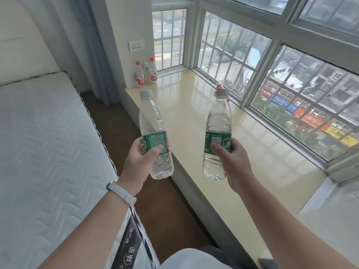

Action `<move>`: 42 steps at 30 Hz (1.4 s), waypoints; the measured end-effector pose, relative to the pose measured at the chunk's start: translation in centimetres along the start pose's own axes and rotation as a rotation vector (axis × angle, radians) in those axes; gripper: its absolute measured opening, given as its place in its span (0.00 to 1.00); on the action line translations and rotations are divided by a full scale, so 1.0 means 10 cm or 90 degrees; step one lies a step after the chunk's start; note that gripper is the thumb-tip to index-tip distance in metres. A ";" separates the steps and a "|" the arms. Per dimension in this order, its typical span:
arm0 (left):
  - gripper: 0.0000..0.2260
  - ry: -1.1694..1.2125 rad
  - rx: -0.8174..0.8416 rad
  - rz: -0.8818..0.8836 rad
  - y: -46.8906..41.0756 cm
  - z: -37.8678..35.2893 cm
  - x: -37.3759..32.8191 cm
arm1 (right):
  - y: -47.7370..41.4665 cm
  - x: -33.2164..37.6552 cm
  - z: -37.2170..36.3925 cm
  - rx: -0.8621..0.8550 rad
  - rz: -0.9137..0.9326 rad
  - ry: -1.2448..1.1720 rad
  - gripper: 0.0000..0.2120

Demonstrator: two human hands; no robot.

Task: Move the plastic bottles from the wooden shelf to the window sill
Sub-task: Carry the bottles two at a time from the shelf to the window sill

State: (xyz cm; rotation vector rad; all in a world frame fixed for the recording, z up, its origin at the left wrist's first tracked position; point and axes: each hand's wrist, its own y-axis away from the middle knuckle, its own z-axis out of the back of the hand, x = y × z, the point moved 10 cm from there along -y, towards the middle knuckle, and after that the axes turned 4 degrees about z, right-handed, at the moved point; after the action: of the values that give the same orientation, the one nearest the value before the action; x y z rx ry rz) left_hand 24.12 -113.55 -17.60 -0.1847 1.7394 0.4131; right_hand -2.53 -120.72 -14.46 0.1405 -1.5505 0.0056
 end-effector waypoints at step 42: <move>0.22 -0.109 -0.217 0.057 -3.68 1.00 -0.74 | -4.27 0.00 -2.25 0.156 -0.053 0.009 0.10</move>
State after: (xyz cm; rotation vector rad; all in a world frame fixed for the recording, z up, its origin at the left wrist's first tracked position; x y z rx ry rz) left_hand 47.54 -144.58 -18.30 -0.3073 1.5036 0.7696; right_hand 23.78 -160.98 -18.50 0.3980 -1.5244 0.1320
